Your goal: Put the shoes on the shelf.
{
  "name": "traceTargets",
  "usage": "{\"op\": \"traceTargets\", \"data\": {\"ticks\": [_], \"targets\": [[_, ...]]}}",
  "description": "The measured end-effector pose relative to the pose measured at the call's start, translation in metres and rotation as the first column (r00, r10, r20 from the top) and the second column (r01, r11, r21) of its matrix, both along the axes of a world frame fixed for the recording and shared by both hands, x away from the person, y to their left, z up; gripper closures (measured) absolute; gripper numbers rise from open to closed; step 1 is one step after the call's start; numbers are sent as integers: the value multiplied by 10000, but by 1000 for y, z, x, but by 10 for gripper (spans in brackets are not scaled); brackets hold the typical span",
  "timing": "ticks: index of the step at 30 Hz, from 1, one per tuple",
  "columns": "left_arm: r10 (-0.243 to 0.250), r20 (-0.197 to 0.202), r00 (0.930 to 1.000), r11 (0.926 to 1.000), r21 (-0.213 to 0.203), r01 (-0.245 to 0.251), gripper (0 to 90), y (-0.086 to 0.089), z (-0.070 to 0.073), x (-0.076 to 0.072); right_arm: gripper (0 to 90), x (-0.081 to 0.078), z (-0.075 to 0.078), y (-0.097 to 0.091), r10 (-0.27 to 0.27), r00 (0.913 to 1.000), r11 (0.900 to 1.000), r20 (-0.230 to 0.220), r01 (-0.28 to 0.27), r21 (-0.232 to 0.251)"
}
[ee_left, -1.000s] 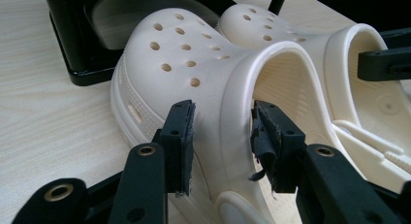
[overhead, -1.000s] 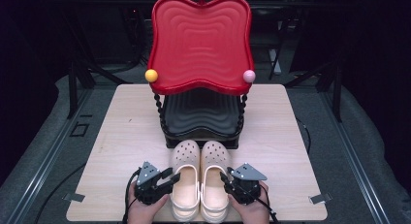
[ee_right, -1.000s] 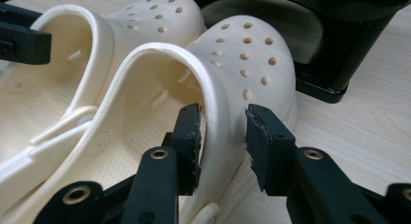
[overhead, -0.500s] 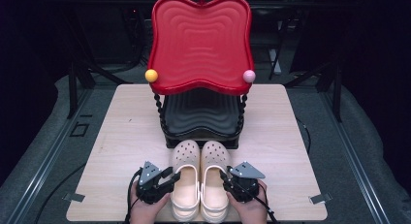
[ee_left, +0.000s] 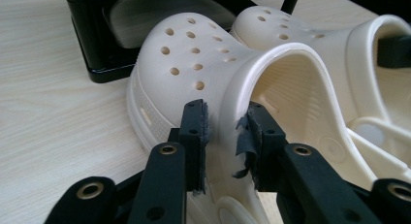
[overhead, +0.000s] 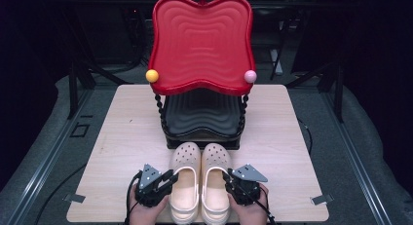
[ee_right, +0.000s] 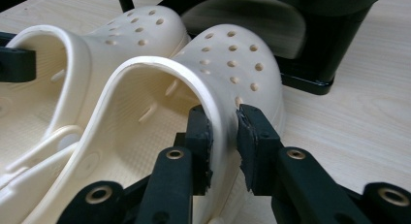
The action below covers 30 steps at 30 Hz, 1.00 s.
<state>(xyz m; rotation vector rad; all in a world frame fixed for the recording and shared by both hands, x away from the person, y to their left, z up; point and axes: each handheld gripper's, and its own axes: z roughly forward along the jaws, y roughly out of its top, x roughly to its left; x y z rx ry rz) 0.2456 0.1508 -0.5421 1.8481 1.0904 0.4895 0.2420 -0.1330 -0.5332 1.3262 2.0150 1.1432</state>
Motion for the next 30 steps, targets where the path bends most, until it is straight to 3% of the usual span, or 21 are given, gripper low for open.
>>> {"op": "traceTargets", "data": {"ticks": [4,9,15,26,30], "targets": [[135,14,9999,9999,25,-135,748,5,2,-1,778,-1,2,-3,-86,9999,9999,85,87,-130],[455,-41,9990,9988,-157,-456,773,14,6,-2,800,-4,5,-11,-276,9996,9996,91,276,52],[571,80,9983,9984,-15,-571,793,17,12,-8,829,-7,10,-17,-330,9994,9993,53,329,169],[645,536,9965,9965,-559,-615,795,30,39,-21,829,-17,26,-20,-322,9986,9986,422,303,438],[665,711,9953,9953,-753,-611,794,36,57,-26,830,-23,43,-23,-292,9958,9977,867,237,635]]}}
